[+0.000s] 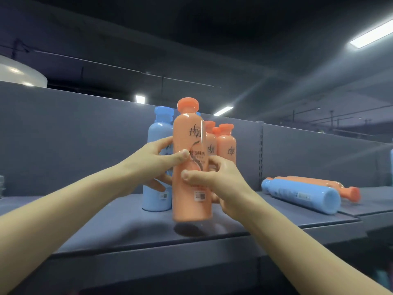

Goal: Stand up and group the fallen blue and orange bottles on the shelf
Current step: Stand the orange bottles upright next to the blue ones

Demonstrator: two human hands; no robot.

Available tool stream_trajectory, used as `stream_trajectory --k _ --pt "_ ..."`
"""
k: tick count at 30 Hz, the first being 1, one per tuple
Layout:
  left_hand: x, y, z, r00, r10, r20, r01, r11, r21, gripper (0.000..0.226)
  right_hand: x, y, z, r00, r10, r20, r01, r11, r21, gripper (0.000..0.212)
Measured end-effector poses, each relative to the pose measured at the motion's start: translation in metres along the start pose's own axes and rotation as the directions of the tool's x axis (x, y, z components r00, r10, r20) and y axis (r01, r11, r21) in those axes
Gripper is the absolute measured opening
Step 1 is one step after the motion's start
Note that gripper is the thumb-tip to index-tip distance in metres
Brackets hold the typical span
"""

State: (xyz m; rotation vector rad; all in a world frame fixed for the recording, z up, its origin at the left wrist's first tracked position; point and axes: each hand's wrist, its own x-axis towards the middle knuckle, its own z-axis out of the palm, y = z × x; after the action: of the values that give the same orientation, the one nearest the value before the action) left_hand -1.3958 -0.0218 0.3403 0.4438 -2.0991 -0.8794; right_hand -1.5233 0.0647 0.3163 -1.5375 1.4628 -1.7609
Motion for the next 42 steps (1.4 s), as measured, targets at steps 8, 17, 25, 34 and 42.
stream_trajectory --k 8,17,25,34,42 --pt "0.009 0.013 0.031 1.000 -0.030 0.006 0.030 0.999 0.033 0.035 0.001 0.006 -0.026 0.999 -0.007 -0.034 0.006 1.000 -0.031 0.037" --pt "0.024 0.026 0.062 0.997 -0.036 -0.072 0.040 0.998 0.057 0.048 0.005 0.008 -0.055 0.998 -0.057 -0.038 0.054 0.995 -0.089 0.040" --pt "0.043 0.036 0.079 0.993 -0.002 -0.117 0.007 0.999 0.046 0.027 0.020 0.011 -0.077 0.996 -0.092 -0.002 0.091 0.990 -0.108 0.038" --pt "0.061 0.025 0.102 0.976 -0.006 -0.218 0.027 0.996 0.091 0.044 0.035 0.028 -0.090 0.996 -0.009 0.094 0.028 0.980 -0.199 0.054" --pt "0.073 0.031 0.115 0.938 0.014 -0.345 0.090 0.955 0.283 0.074 0.058 0.026 -0.095 1.000 0.015 -0.005 -0.016 0.975 -0.220 0.064"
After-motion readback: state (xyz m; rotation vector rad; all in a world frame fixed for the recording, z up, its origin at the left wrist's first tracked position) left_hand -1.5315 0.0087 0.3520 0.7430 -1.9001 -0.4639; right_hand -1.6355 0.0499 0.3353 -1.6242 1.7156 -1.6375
